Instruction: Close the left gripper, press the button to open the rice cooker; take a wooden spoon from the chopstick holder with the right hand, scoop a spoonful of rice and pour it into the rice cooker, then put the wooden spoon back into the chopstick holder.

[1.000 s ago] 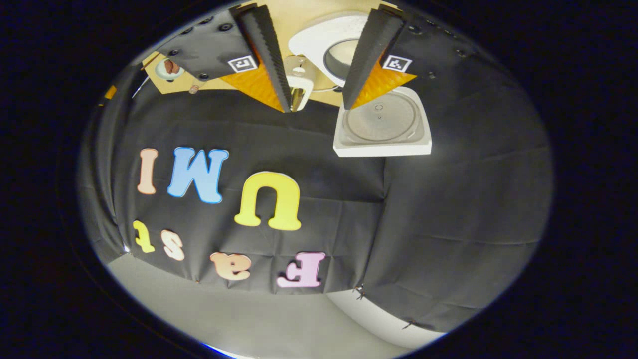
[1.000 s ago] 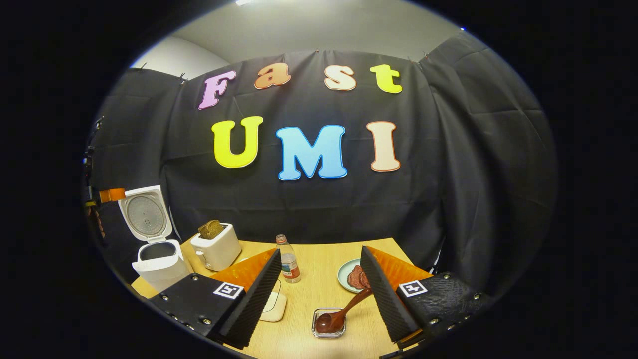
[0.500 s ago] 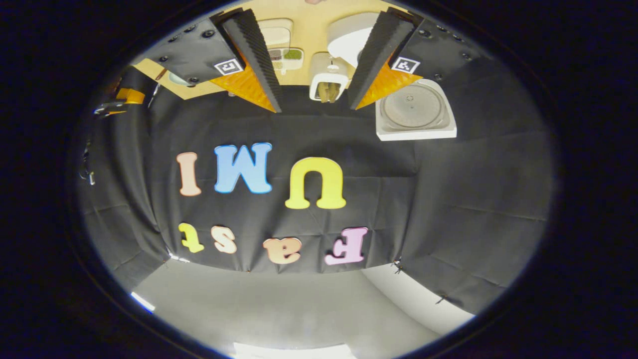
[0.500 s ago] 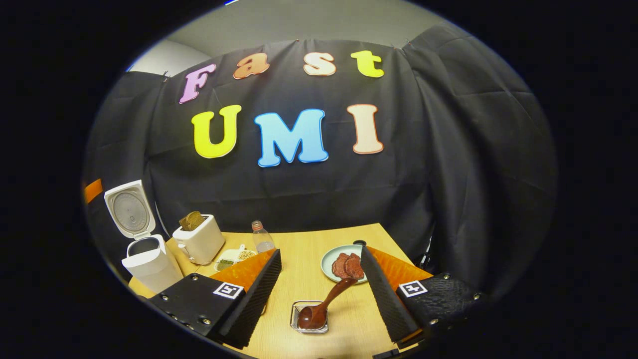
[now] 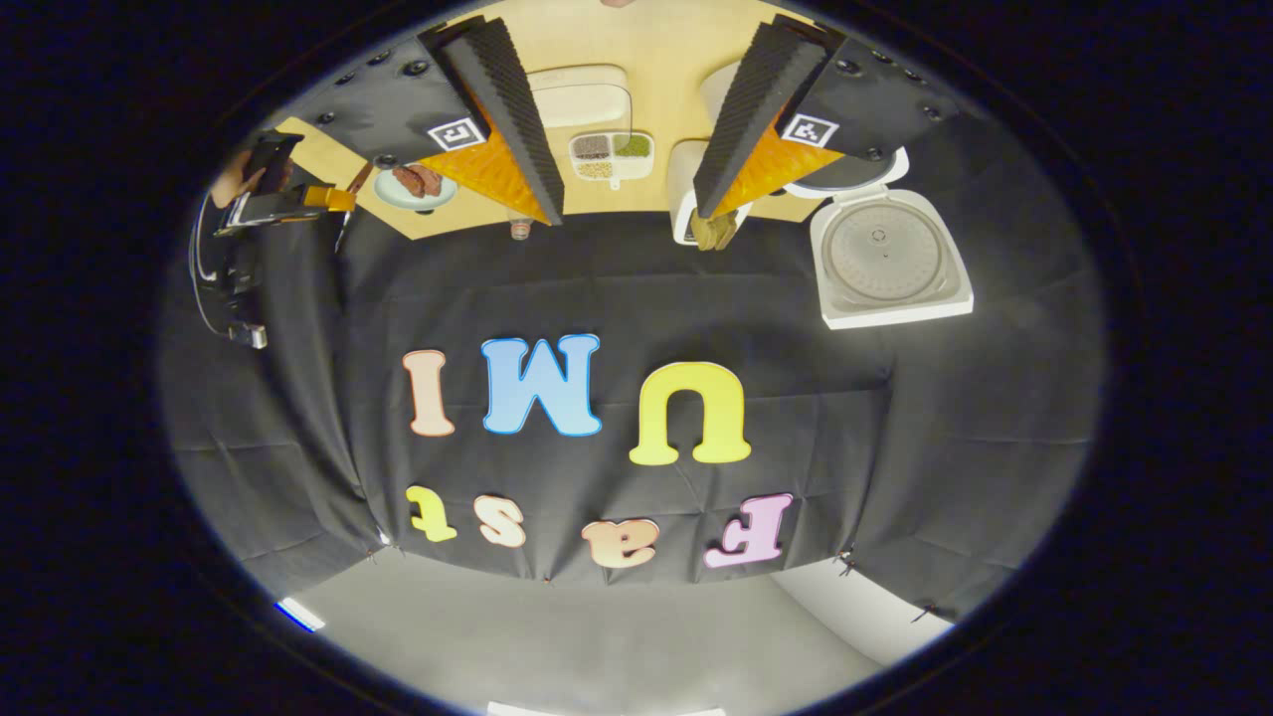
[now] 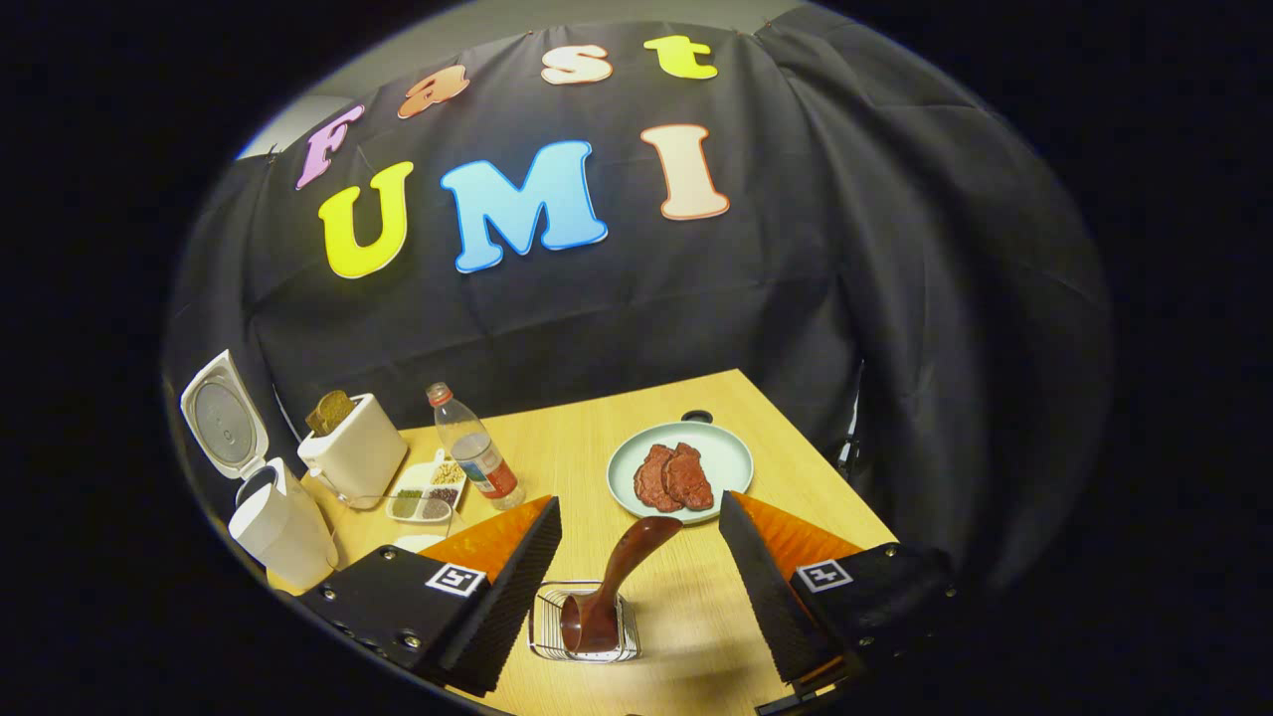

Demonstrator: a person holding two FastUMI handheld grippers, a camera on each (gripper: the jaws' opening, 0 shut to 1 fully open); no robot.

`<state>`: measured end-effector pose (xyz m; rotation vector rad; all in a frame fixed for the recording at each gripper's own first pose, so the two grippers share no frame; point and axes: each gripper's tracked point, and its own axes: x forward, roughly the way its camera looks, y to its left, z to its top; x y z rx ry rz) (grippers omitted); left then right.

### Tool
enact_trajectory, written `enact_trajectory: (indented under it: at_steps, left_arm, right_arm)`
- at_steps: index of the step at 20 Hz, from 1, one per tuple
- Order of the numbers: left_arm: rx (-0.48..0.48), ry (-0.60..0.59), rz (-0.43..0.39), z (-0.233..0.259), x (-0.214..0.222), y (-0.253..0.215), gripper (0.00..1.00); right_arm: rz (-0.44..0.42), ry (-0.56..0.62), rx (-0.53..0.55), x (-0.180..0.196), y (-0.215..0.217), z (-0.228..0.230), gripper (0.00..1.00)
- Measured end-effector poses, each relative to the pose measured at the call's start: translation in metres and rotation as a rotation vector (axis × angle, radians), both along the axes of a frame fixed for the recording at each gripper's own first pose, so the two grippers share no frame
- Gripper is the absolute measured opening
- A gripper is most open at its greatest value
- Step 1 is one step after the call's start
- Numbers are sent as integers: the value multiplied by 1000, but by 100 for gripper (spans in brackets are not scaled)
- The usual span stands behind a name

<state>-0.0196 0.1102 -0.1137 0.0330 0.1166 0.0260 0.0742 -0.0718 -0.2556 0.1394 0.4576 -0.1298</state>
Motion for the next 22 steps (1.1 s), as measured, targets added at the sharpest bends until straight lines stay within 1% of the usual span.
enact_trajectory:
  at_steps: [5, 7, 8, 9, 10, 11, 12, 13, 14, 15, 16, 17, 18, 19, 20, 22]
  left_arm:
    - [25, -2, 50, 1, 5, 1, 93]
    - [33, -23, 70, 7, 5, 3, 91]
    - [38, -34, 81, 10, 6, 3, 91]
    - [42, -39, 89, 10, 6, 3, 93]
    - [46, -32, 92, 6, 8, 2, 91]
    - [52, -17, 94, 1, 9, -1, 93]
    - [61, -1, 95, -3, 11, -2, 91]
    - [70, 13, 95, -6, 11, -4, 91]
    - [76, 15, 98, -6, 11, -5, 91]
    - [77, 11, 100, -4, 11, -7, 91]
    - [75, 7, 104, -1, 9, -7, 91]
    - [73, 15, 108, -3, 7, -7, 91]
    - [70, 24, 111, -8, 4, -9, 91]
    - [71, 25, 107, -8, 2, -10, 94]
    - [79, 21, 110, -6, 0, -9, 91]
    - [89, 12, 104, -3, -3, -10, 95]
  right_arm:
    - [34, 74, 27, 19, -4, -48, 98]
    - [43, 83, 75, 25, -2, -57, 98]
    - [50, 79, 104, 29, 0, -57, 95]
    - [55, 79, 120, 29, 0, -60, 95]
    - [62, 88, 131, 32, 2, -64, 84]
    - [79, 94, 154, 34, 6, -65, 77]
    - [98, 94, 171, 36, 10, -65, 71]
    - [96, 95, 178, 37, 11, -65, 71]
    - [118, 96, 204, 37, 16, -63, 40]
    - [144, 92, 241, 32, 25, -60, 39]
    - [156, 91, 267, 33, 30, -62, 30]
    - [178, 93, 297, 28, 37, -58, 29]
    - [162, 91, 296, 34, 35, -55, 20]
    - [166, 79, 311, 28, 41, -54, 11]
    - [164, 68, 299, 26, 43, -50, 11]
    - [162, 49, 277, 24, 45, -38, 10]
